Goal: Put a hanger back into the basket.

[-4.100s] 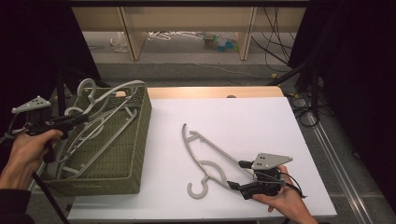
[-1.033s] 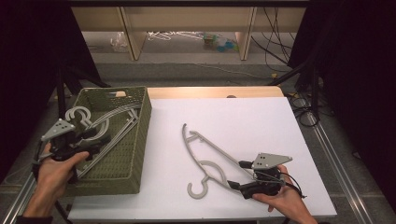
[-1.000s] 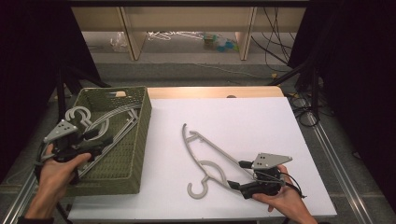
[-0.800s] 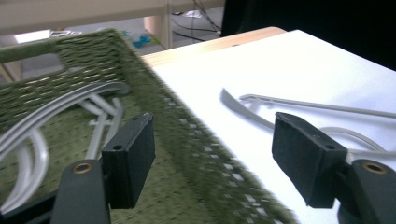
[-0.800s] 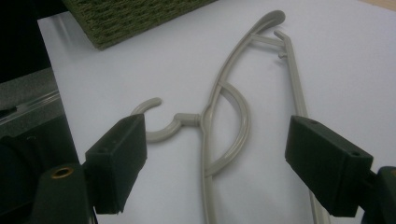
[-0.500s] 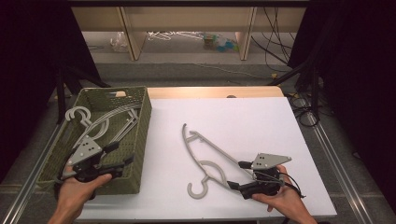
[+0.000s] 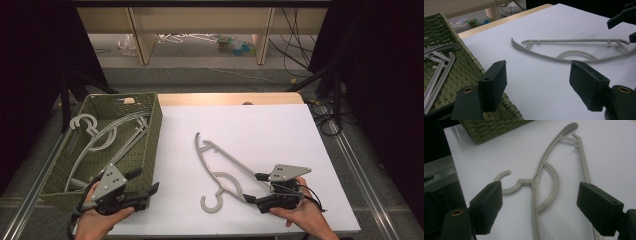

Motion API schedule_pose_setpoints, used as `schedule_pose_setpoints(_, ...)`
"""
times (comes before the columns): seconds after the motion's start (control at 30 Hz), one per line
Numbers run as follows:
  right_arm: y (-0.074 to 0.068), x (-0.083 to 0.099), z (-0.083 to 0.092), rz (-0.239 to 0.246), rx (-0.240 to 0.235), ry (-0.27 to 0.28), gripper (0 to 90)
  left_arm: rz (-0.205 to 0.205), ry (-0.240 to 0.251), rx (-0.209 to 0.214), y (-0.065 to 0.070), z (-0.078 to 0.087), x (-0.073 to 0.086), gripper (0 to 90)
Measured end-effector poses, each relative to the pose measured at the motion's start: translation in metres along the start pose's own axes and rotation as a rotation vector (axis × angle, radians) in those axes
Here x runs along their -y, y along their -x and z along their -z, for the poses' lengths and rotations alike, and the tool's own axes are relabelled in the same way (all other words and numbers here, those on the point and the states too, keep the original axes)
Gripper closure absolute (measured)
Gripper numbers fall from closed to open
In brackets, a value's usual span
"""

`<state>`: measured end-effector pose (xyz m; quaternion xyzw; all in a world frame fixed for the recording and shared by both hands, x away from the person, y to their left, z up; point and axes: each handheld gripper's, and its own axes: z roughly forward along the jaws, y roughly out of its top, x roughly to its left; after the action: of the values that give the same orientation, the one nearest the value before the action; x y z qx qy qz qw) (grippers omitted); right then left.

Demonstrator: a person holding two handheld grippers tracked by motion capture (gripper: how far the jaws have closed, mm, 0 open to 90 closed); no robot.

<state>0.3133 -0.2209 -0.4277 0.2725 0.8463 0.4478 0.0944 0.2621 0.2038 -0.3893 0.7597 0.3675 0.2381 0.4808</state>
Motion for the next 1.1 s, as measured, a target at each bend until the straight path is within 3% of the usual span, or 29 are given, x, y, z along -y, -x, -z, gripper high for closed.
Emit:
schedule_pose_setpoints(0.03,0.000,0.000,0.000,0.001,0.000,0.002,21.7,-0.013,0.012,0.007,0.003,0.001,-0.001,30.2)
schedule_pose_setpoints(0.13,0.000,0.000,0.000,0.000,0.001,0.000,21.7,0.069,0.036,0.070,0.010,0.000,0.000,30.6)
schedule_pose_setpoints(0.23,0.000,0.000,0.000,-0.003,-0.002,0.000,21.7,0.017,0.016,0.050,0.019,-0.003,0.003,30.4)
schedule_pose_setpoints(0.3,0.000,0.000,0.001,-0.003,-0.001,-0.001,21.7,0.034,0.014,0.081,0.023,-0.009,0.008,30.2)
schedule_pose_setpoints(0.47,-0.001,0.000,0.001,0.000,0.001,0.000,21.7,0.017,-0.015,0.114,0.031,-0.022,0.019,26.3)
schedule_pose_setpoints(0.57,-0.001,0.000,0.001,-0.003,-0.001,0.000,21.7,-0.005,-0.011,0.109,0.033,-0.024,0.021,24.8)
schedule_pose_setpoints(0.83,-0.003,0.000,-0.001,0.012,-0.008,0.001,21.4,0.029,0.013,0.095,0.026,-0.025,0.025,20.6)
schedule_pose_setpoints(1.0,-0.006,0.002,-0.006,0.014,-0.028,-0.027,20.9,0.046,0.005,0.098,0.025,-0.026,0.028,19.7)
schedule_pose_setpoints(1.1,-0.009,0.002,-0.009,0.027,-0.027,-0.047,20.7,0.030,0.004,0.106,0.024,-0.025,0.028,19.2)
